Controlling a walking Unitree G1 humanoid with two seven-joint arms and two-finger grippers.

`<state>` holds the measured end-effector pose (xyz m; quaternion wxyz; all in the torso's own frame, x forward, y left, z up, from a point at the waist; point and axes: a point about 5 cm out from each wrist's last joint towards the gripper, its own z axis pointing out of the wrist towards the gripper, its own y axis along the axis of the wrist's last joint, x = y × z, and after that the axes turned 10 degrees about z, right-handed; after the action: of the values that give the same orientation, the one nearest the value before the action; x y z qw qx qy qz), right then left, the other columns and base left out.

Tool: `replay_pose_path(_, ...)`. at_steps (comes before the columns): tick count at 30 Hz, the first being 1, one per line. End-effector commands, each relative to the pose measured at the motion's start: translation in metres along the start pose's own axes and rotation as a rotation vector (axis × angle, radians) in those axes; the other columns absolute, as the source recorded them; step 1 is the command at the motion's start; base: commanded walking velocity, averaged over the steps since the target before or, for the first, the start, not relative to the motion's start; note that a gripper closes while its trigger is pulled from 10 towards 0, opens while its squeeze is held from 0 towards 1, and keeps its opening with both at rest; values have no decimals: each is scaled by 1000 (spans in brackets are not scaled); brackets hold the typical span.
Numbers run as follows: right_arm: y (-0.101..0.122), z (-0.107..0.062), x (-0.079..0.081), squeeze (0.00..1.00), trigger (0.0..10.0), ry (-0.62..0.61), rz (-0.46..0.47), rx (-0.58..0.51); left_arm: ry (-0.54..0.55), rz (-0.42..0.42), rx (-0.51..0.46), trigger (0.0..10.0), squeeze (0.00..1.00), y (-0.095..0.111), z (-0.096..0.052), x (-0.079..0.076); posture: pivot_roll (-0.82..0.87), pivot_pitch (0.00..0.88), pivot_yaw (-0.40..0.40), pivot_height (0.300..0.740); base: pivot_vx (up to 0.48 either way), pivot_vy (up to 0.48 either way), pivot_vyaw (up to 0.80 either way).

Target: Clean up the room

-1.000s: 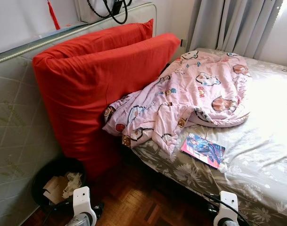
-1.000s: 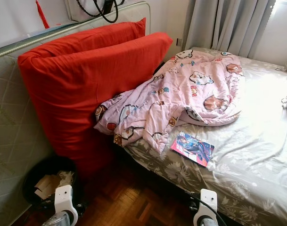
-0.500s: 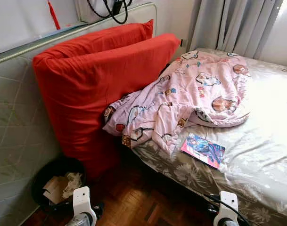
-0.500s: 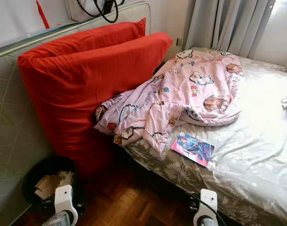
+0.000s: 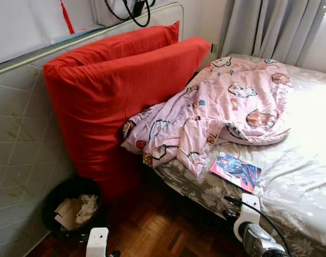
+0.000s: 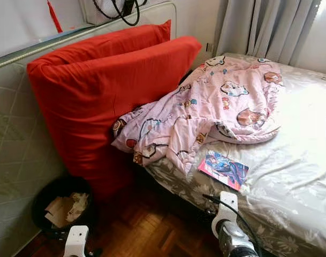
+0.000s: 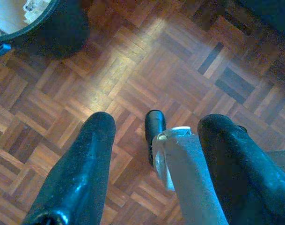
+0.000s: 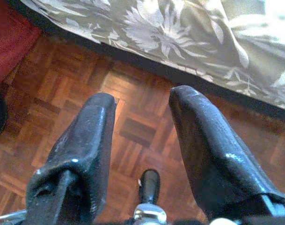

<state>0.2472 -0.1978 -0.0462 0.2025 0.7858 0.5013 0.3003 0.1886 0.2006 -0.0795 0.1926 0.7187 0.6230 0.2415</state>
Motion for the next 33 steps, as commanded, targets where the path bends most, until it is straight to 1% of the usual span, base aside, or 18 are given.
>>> replay_pose_path(1,0,0,-1,0,10000,-2,14,10,-6,20,4,10000,0,0,0,0,87,0,2,740,0,0,0)
replay_pose_path(10,0,0,-1,0,10000,0,22,7,-8,-5,-16,10000,0,1,0,0,89,0,0,740,0,0,0)
replay_pose_path(31,1,0,-1,0,10000,-5,31,3,-9,1,-12,10000,0,1,0,0,87,0,0,740,0,0,0)
replay_pose_path(33,0,0,-1,0,10000,-5,31,3,-9,0,-12,10000,0,1,0,0,87,0,0,740,247,0,0)
